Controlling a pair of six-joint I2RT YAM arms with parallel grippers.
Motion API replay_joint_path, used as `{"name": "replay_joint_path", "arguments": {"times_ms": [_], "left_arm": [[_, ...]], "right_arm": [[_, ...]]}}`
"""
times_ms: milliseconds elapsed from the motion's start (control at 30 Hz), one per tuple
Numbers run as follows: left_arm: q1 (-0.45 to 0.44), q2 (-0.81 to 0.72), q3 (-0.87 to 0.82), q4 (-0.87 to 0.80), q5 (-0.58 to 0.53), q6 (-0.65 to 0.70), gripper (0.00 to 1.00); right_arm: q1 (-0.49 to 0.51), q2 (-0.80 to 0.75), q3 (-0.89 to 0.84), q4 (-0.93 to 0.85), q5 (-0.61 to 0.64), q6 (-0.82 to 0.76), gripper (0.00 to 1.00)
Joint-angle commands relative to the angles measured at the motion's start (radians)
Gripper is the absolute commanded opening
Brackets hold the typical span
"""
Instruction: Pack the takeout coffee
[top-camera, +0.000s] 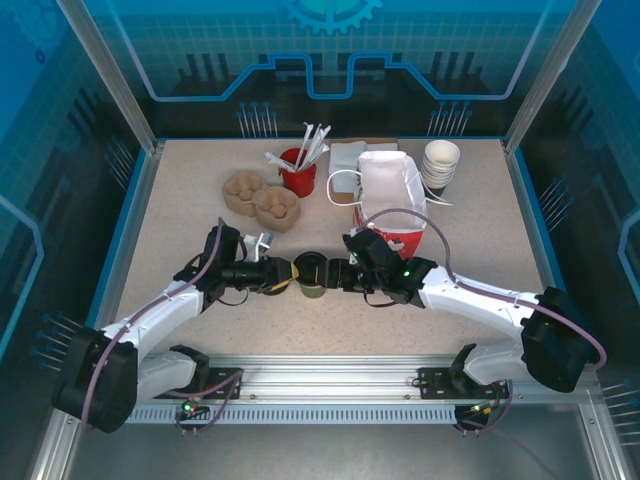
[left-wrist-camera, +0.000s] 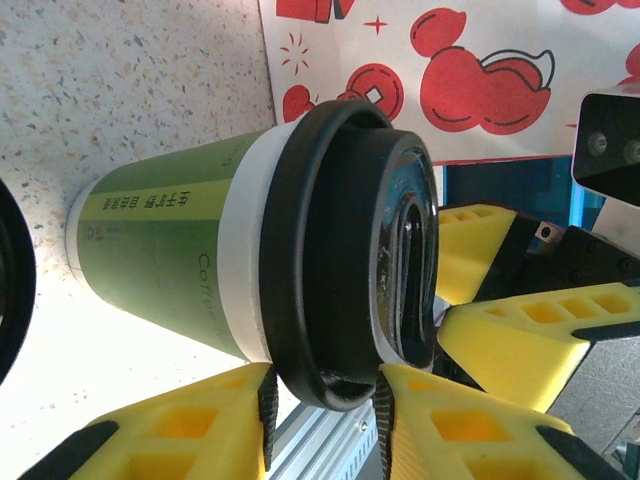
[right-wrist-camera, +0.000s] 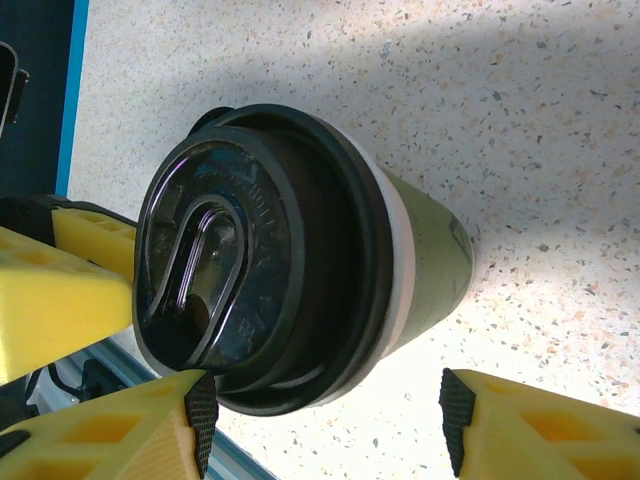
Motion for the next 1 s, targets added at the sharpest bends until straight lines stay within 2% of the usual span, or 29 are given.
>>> {"name": "replay_joint_path", "arguments": {"times_ms": [0,300,633,967], "left_arm": [[0.007,0.01,0.007,-0.015,0.035,0.032,0.35],[0.007,0.014,0.016,-0.034,0.04,0.063,0.4],[0.007,-0.031,0.053,-0.081,0.023,0.102,0.59],[0.01,0.02,0.135,-0.1,-0.024,0.108,0.58]], "right_arm": [[-0.017,0.015,0.028,0.014,0.01,-0.002,0.64],[-0.02,0.018,0.056,-0.041,0.042,-0.039,0.64],[-0.035,0.025,0.059,-0.008,0.004,-0.032,0.66],[-0.055,0.031,0.06,-0.005,-0.017,-0.038,0.66]]}}
